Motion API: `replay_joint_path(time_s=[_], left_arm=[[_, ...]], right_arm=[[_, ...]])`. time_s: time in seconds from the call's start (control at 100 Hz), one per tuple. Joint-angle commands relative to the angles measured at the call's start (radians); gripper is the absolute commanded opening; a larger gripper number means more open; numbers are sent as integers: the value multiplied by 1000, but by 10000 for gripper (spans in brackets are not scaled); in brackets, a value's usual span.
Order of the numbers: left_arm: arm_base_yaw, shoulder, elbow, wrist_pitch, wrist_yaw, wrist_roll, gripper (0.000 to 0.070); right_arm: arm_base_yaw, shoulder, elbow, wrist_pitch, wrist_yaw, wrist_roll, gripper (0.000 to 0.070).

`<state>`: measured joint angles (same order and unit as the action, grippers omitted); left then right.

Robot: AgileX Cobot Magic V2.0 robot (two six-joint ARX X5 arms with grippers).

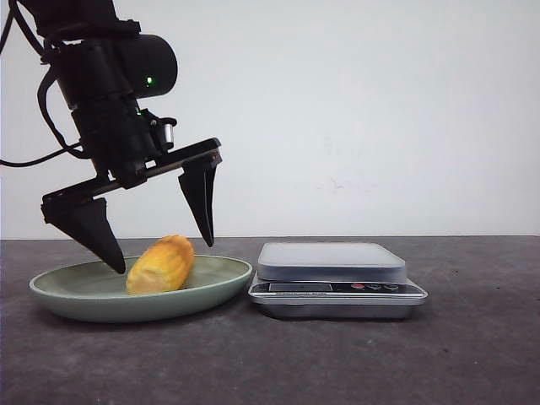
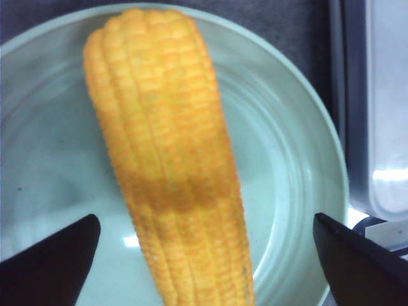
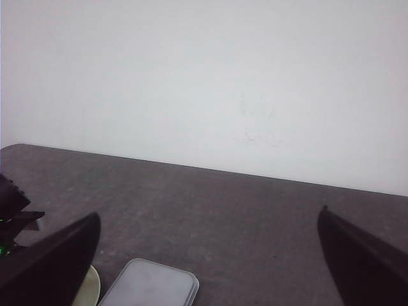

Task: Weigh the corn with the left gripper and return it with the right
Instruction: 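Lower the left gripper onto the yellow corn cob and close it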

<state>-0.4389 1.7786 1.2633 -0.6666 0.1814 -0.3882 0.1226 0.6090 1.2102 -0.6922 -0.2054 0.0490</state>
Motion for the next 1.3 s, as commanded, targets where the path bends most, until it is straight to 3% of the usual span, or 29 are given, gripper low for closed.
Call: replay_joint_path(time_s=[0.0,0.13,0.32,0.5,0.6,0.72,0.79,1.29], left_arm=[[-7,27,21,-2,-2,-15,664],[-7,27,21,-6,-26,-25,641],[-6,29,21,-16,-32,-25,377],[-7,38,21,-22,-32,-24,333],[-6,60,21,-47,-32,-13,214],[-7,101,21,-87,-27,2,118],[-7,112,21,-98,-28,26,1],[-34,-9,174,-178,-24,137,0]], right_arm=[[2,3,16,8,4,-9,700],[5,3,16,5,4,-9,700],[20,3,16,2,5,-9,700],[26,3,16,1,5,-9,700],[26,3,16,-1,4,-9,700],[26,3,16,-9,4,-9,700],[26,3,16,-14,5,-9,700],[39,3,16,-19,26,-12,700]])
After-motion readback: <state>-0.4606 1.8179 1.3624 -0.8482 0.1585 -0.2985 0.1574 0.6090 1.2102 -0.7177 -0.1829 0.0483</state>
